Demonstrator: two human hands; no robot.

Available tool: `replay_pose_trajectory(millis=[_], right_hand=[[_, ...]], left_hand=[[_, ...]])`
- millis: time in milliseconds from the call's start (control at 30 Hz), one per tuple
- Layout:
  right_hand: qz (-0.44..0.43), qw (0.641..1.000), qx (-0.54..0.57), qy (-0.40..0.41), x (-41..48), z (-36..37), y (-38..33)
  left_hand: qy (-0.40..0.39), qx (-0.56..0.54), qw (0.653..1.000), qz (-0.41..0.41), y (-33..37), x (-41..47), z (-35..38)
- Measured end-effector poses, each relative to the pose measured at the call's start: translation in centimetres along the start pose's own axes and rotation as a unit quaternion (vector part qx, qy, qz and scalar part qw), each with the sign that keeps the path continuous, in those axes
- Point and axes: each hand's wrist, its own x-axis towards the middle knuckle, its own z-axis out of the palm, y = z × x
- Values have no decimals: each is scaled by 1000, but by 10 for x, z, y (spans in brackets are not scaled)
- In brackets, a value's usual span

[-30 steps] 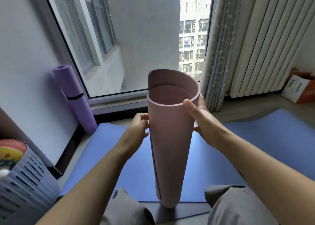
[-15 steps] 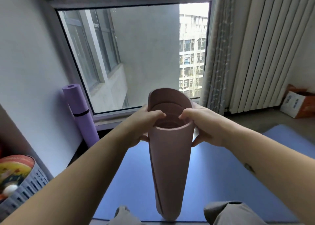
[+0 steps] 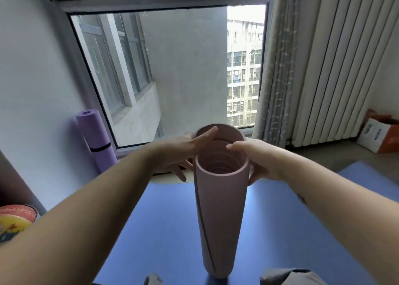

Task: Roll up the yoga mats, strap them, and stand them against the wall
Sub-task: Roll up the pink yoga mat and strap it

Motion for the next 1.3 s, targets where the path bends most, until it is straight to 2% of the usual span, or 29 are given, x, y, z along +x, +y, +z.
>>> replay_pose_trajectory(millis=[100,233,333,467,700,933,1100,1300], right_hand=[[4,1000,-8,11,2,-1,3],[3,999,5,35,2,2,7],[11,998,-34,53,-2,3,6],[66,986,-149,-23,-15,-8,-6],[72,972,-217,-46,-10,0,14],[92,976,-173,-95,12,14,53],[94,983,-127,-94,37,8,54],[126,984,-66,-110,81,2,58]], left_hand=[[-68,16,997,-37,15,3,-19],[-92,79,988,-93,36,4,-21],[-57,121,984,-119,39,8,-8],[-27,141,981,-127,29,10,2],[-2,136,984,-115,-21,14,34],[17,37,993,-107,-73,25,52],[37,-40,995,-84,-85,43,43],[10,-110,988,-108,-95,72,27]])
